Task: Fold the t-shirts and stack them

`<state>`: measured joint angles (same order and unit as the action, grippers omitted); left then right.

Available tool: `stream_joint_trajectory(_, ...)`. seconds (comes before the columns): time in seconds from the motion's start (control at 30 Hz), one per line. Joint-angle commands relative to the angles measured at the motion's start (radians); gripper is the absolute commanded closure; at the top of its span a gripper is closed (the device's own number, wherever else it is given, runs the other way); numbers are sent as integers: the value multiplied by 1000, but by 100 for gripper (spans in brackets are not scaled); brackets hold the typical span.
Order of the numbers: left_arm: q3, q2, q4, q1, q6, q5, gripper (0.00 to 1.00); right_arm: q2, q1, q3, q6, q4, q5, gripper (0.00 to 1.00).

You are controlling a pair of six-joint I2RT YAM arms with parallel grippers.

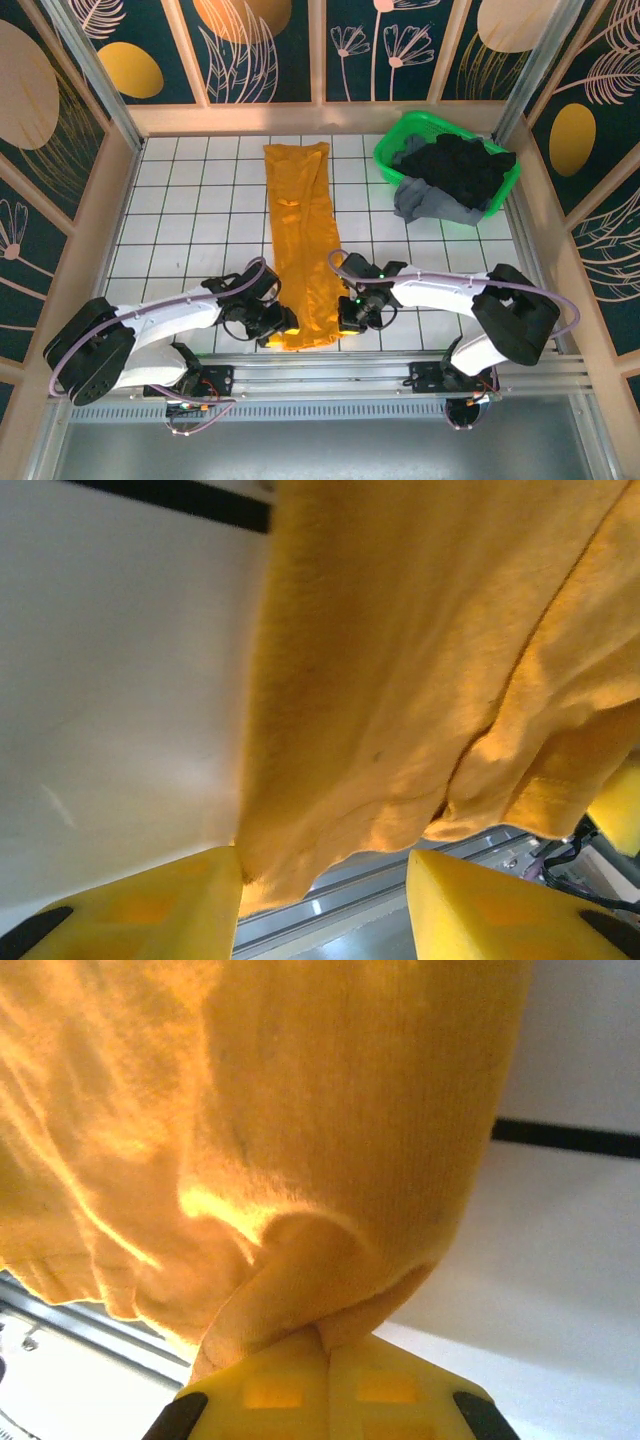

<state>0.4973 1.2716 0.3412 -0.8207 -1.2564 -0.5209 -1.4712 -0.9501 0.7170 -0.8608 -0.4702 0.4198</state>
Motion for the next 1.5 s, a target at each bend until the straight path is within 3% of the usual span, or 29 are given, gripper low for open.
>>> stream_joint_trajectory(0.0, -6, 47, -53, -23, -33, -23, 58, 41, -16, -17, -53, 28, 32, 100)
stream_joint_trajectory(0.13, 1, 73, -6, -29, 13, 9, 76, 57, -28, -25, -69, 32, 30, 100)
stream_joint_trajectory(0.23, 11, 62, 69, -28, 55, 67, 100, 66, -44, -28, -72, 26, 33, 100)
stream_joint_trajectory(0.47, 26, -114, 171, -29, 0, 172, 100, 119, -58, -8, -94, -28, -1, 100)
stream_joint_trajectory(0.63, 70, -179, 135, -22, -94, 232, 100, 135, 11, 61, -112, -49, -28, 100)
stream_joint_trajectory(0.83, 157, -173, 95, 111, -90, 300, 100, 62, 146, 227, -50, -92, -73, 100)
stream_joint_trajectory(1.2, 372, 88, -45, 356, 72, 326, 100, -275, 333, 632, 96, -102, -132, 100)
stream_joint_trajectory(1.47, 546, 305, -107, 468, 169, 273, 100, -468, 398, 851, 143, -116, -132, 100)
